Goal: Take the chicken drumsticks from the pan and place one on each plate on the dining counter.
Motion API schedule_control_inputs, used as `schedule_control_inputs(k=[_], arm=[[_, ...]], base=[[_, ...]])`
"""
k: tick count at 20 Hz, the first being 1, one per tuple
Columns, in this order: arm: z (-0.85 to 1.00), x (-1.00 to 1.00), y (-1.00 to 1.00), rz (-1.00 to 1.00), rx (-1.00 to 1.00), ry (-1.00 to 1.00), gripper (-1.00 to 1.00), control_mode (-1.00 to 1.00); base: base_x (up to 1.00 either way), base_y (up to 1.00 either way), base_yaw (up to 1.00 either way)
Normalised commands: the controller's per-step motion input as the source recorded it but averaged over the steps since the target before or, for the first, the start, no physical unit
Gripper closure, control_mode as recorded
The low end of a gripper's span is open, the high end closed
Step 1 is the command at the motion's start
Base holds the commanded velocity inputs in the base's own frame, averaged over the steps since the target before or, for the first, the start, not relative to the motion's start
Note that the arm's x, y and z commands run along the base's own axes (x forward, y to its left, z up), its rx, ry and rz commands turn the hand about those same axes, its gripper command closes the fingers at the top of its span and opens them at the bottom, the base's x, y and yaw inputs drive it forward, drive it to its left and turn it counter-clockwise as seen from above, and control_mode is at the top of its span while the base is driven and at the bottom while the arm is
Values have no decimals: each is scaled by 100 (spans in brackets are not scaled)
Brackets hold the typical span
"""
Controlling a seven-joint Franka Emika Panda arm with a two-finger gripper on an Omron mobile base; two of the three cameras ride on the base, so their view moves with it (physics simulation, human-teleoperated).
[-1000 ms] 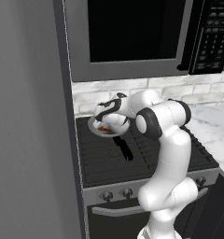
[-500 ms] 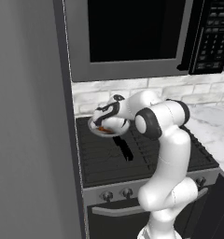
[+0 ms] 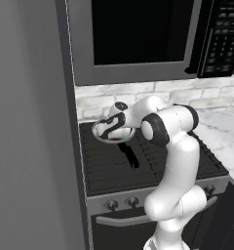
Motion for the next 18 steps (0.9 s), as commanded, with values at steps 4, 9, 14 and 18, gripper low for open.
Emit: schedule_control_inputs(k=[4,9,14,18], arm=[[-17,6,0,-9,0,3,-100,-100],[-20,10,0,0,1,2,-100,-100],[-39,0,-2,0,5,11,100,-100],[-45,-5,-17,0,2,4,100,-100]], base=[[0,0,0],[0,0,0],[0,0,0],[0,0,0]])
